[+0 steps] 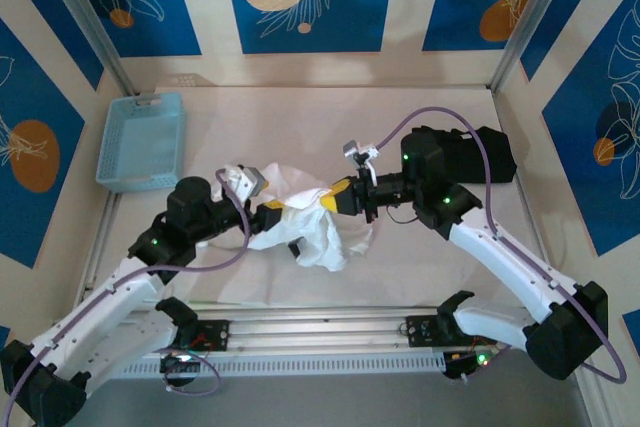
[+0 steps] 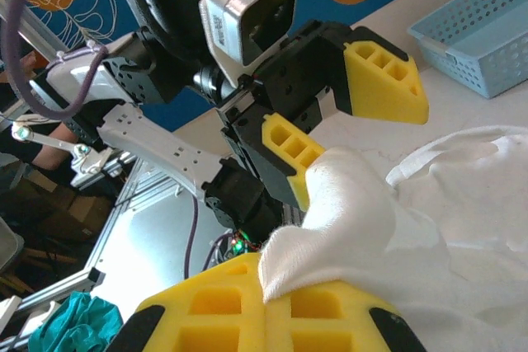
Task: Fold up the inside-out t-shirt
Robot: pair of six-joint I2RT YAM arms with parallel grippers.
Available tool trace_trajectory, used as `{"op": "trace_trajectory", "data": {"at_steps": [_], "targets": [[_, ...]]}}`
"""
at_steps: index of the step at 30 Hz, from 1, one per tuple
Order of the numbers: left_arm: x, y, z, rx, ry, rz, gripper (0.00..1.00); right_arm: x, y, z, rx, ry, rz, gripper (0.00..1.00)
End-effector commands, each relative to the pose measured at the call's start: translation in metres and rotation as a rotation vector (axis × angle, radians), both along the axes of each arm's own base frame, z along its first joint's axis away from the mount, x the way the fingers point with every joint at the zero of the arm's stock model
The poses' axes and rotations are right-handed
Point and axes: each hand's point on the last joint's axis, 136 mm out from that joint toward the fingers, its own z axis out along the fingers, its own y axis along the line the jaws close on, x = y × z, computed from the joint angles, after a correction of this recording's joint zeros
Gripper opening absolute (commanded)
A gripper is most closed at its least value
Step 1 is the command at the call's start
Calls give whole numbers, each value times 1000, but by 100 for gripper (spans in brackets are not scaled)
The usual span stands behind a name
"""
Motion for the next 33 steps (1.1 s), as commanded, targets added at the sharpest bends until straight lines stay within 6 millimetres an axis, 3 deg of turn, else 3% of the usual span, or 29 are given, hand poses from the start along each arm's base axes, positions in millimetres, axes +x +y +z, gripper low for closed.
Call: {"op": "trace_trajectory", "data": {"at_steps": [1, 5, 8, 12, 15, 19, 21, 25, 29, 33], "targets": [[-2, -7, 11, 94, -100, -50, 64, -4, 0, 9, 13, -17, 44, 0], [-11, -24, 15, 182, -166, -149, 59, -4, 1, 7, 11, -7, 47, 0], [-14, -36, 15, 224, -200, -207, 47, -4, 0, 4, 11, 2, 47, 0], [-13, -47, 20, 186, -137, -221, 17, -2, -5, -1, -2, 11, 22, 0], [-27, -54, 31, 104, -62, -277, 0, 20, -15, -9, -75, 37, -133, 6], [-59, -55, 54, -43, 2, -379, 0, 55, -30, -36, -233, 119, -364, 15], [-68, -53, 64, -108, 15, -398, 0, 62, -32, -45, -279, 146, -409, 20], [-64, -48, 72, -160, 30, -343, 0, 69, -34, -54, -350, 136, -477, 29], [-47, -44, 67, -148, 61, -240, 0, 62, -41, -53, -408, 61, -515, 33], [-36, -43, 60, -136, 82, -185, 0, 28, -27, -43, -347, -58, -400, 39]]}}
